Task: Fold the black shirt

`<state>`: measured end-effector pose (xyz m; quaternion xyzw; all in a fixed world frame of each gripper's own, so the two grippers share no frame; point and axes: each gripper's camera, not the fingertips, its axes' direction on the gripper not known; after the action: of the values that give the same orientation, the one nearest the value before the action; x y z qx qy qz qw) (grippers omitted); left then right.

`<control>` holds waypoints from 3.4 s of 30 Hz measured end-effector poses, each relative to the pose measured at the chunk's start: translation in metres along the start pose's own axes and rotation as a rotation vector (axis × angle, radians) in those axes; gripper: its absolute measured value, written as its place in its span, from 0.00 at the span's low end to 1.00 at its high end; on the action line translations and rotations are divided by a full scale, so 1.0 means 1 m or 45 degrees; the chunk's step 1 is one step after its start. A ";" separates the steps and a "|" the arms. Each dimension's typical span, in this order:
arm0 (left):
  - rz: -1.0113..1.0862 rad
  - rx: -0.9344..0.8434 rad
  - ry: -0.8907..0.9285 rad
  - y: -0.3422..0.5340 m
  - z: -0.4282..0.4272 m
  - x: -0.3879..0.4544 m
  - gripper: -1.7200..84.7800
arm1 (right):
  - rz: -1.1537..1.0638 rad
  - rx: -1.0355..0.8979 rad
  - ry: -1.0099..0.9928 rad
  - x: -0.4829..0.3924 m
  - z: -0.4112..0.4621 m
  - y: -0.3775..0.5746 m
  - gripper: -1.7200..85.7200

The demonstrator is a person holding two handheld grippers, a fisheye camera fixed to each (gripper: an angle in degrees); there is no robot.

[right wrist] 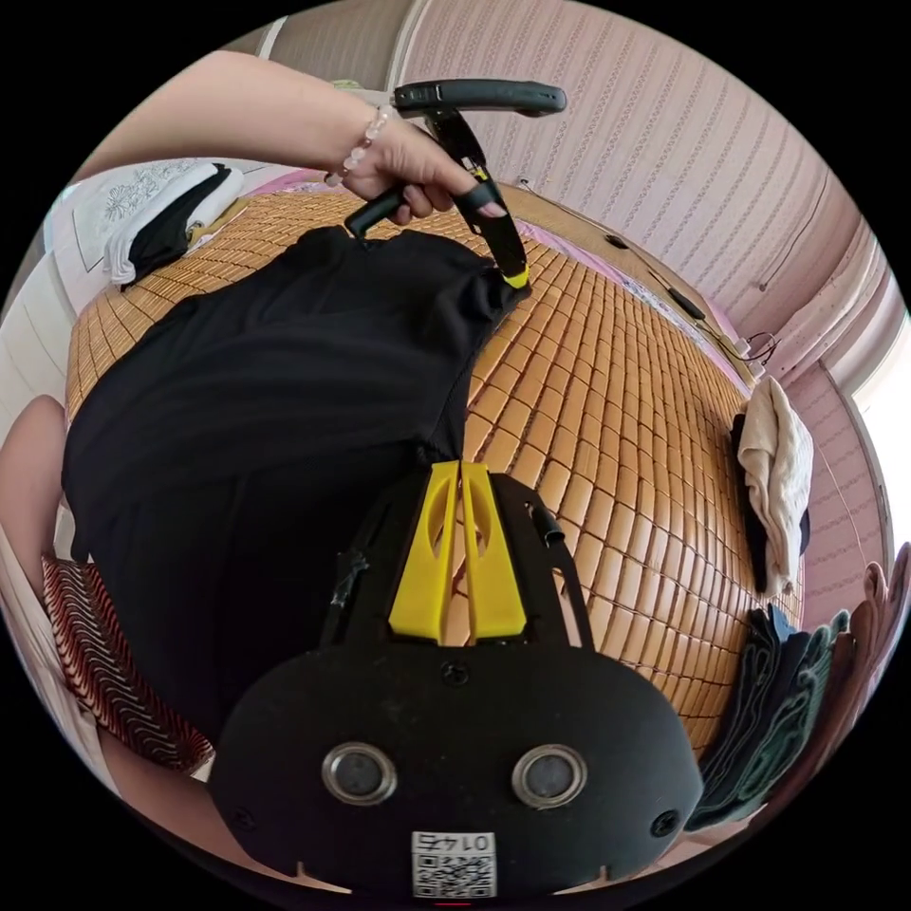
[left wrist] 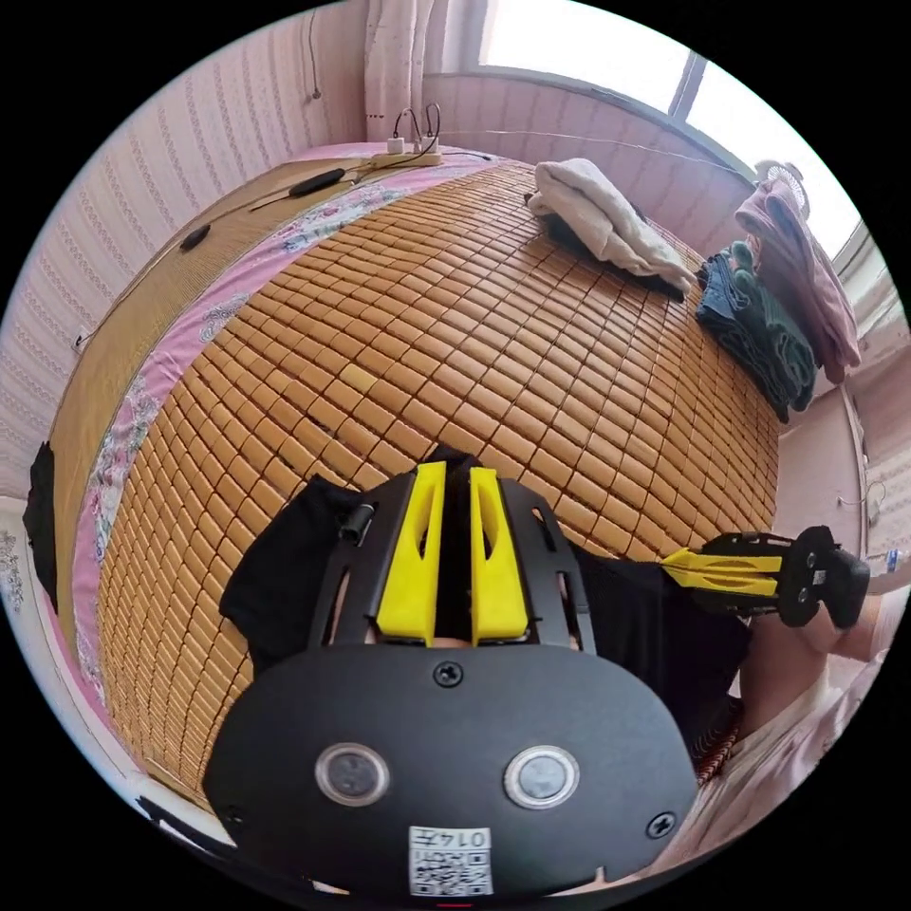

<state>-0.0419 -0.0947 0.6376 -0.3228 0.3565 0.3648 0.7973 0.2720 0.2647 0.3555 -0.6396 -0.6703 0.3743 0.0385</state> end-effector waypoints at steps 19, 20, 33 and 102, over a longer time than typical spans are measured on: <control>-0.203 0.212 0.027 0.127 -0.090 -0.016 0.04 | 0.049 0.004 0.051 0.000 -0.032 -0.045 0.06; -0.186 0.203 0.043 0.125 -0.084 -0.016 0.03 | 0.040 0.009 0.012 0.001 -0.029 -0.052 0.05; -0.344 0.088 0.137 0.050 0.005 -0.013 0.02 | 0.322 -0.009 -0.269 0.065 0.019 -0.054 0.02; -1.000 0.432 0.349 0.350 -0.147 -0.214 0.15 | 0.591 -0.206 -0.398 0.240 0.139 -0.242 0.15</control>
<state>-0.4777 -0.1002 0.6419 -0.3436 0.3641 -0.0755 0.8623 -0.0448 0.4378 0.2865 -0.7115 -0.5314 0.4124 -0.2031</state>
